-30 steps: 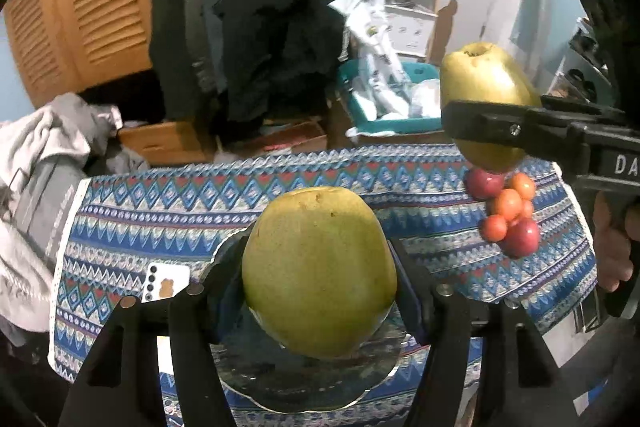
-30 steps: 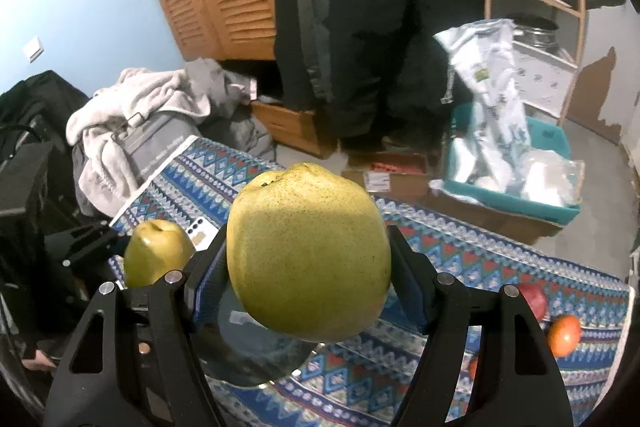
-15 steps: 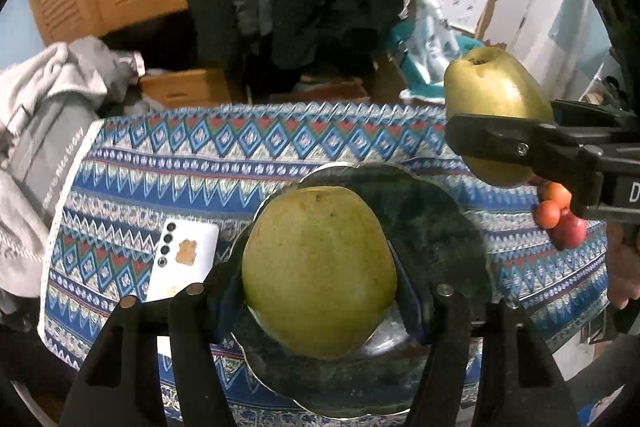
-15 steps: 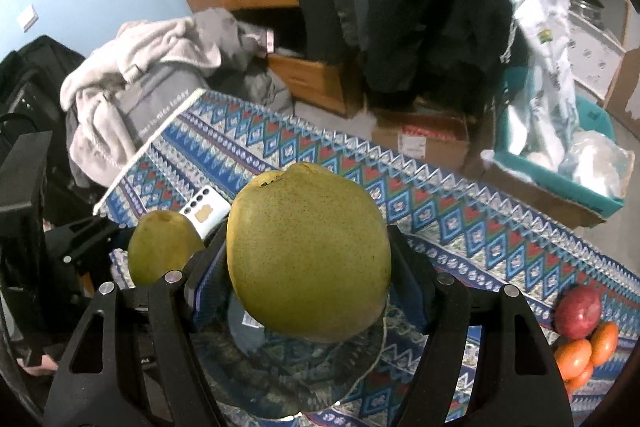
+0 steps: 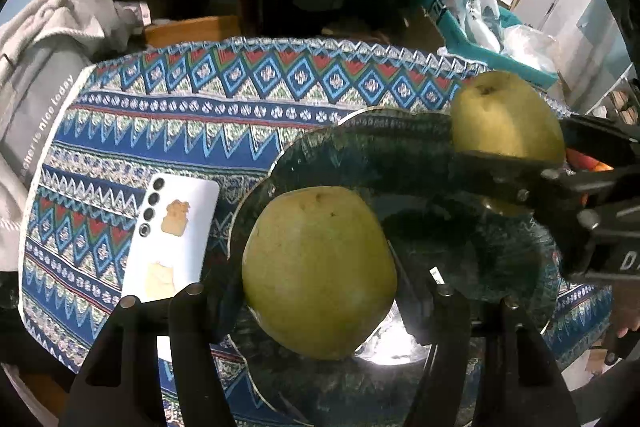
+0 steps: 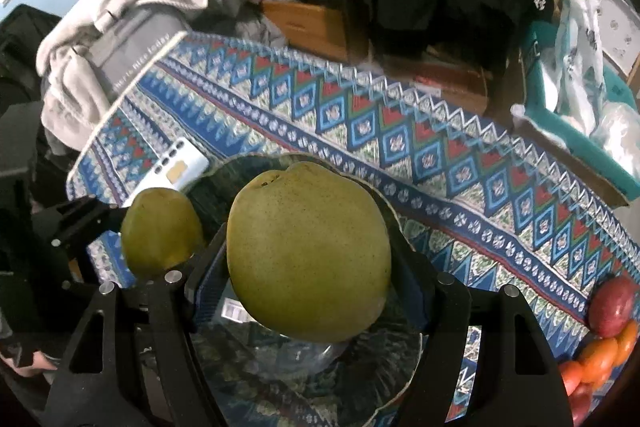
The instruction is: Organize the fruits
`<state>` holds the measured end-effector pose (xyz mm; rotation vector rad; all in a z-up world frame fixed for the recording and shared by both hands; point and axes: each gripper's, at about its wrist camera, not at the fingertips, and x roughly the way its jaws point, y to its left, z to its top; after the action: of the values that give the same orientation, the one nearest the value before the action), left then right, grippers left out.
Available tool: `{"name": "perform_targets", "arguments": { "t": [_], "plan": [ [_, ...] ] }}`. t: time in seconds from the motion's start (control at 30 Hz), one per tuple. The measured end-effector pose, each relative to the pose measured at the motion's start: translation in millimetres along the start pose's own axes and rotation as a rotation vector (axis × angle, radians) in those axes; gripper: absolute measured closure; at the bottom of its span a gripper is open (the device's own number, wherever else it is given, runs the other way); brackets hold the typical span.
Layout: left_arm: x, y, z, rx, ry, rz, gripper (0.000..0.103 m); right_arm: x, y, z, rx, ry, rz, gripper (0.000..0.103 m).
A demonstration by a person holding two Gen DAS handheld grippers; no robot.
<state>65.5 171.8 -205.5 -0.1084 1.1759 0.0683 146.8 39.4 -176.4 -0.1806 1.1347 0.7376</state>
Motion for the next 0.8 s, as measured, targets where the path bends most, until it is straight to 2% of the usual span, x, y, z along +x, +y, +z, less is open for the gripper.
{"name": "perform_targets", "arguments": {
  "t": [0.5, 0.63, 0.8],
  "plan": [
    [34.7, 1.7, -12.5, -0.013, 0.117, 0.019, 0.037, 28.9, -0.8, -18.3, 0.001, 0.084, -0.019, 0.03],
    [22.4, 0.2, -12.0, -0.002, 0.072, 0.033, 0.035, 30.4, -3.0, -19.1, 0.018, 0.087, -0.012, 0.03],
    [8.8, 2.8, -10.6, -0.018, 0.067, 0.01, 0.035, 30.9, -5.3, -19.4, 0.039, 0.088, -0.003, 0.03]
  ]
}}
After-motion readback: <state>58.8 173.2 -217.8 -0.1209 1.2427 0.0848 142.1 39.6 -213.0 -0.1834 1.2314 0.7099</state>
